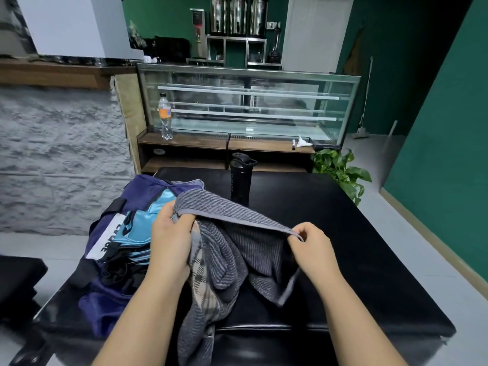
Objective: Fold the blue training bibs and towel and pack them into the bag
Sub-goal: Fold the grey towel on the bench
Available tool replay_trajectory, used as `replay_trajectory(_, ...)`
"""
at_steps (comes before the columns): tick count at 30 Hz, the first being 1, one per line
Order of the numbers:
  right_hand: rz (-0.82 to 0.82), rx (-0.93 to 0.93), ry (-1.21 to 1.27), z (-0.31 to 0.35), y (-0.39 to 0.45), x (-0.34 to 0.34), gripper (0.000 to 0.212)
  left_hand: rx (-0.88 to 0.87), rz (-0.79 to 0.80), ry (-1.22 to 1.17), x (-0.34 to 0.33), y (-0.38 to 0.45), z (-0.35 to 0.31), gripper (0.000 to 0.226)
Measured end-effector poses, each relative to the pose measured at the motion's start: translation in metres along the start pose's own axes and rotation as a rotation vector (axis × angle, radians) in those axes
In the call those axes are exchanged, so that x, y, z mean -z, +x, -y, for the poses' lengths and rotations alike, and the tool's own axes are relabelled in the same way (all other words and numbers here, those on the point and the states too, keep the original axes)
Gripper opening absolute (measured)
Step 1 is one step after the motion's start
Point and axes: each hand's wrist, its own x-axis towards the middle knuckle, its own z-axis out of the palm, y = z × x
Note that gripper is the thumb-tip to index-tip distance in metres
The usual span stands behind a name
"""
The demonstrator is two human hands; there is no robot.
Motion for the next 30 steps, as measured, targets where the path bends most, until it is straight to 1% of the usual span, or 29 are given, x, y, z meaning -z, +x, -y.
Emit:
replay_trajectory(2,0.035,-0.049,-0.067,-0.009,0.001,-0.003,0.014,0.045,-0.022,-0.041,0.000,0.003,0.005,0.024)
replay_trajectory(4,0.031,-0.090,-0.063,-0.014,0.000,-0.006,0.025,0.065,-0.049,-0.069,-0.002,0.004,0.008,0.019)
replay_trajectory(7,0.059,-0.122,0.056,-0.006,-0.005,-0.013,0.037,0.100,-0.034,-0.105,-0.011,0.002,0.013,0.021)
replay_trajectory(9,0.114,-0.180,0.232,0.004,-0.006,-0.021,0.041,0.133,0.008,-0.141,-0.020,0.000,0.017,0.031)
replay_trajectory(11,0.192,-0.237,0.438,0.017,-0.007,-0.026,0.041,0.166,0.064,-0.173,-0.028,-0.007,0.017,0.041)
replay_trajectory(13,0.225,-0.217,0.574,0.029,-0.008,-0.026,0.031,0.173,0.146,-0.193,-0.034,-0.015,0.017,0.046)
replay_trajectory(16,0.250,-0.157,0.795,0.044,-0.011,-0.018,0.021,0.208,0.317,-0.192,-0.040,-0.025,0.014,0.039)
replay_trajectory(18,0.289,-0.167,0.972,0.050,-0.013,-0.013,0.015,0.273,0.433,-0.233,-0.039,-0.028,0.014,0.038)
replay_trajectory(20,0.318,-0.202,1.060,0.053,-0.016,-0.010,0.020,0.293,0.508,-0.212,-0.037,-0.029,0.018,0.045)
replay_trajectory(22,0.369,-0.192,1.113,0.053,-0.018,-0.011,0.021,0.212,0.512,-0.090,-0.035,-0.028,0.022,0.045)
replay_trajectory(25,0.426,-0.159,1.107,0.050,-0.021,-0.017,0.023,0.042,0.465,0.050,-0.034,-0.023,0.030,0.032)
replay_trajectory(28,0.492,-0.074,1.004,0.047,-0.025,-0.022,0.031,-0.038,0.334,0.114,-0.033,-0.019,0.035,0.020)
replay_trajectory(30,0.481,-0.033,0.884,0.046,-0.026,-0.023,0.034,-0.108,0.264,0.213,-0.030,-0.018,0.038,0.020)
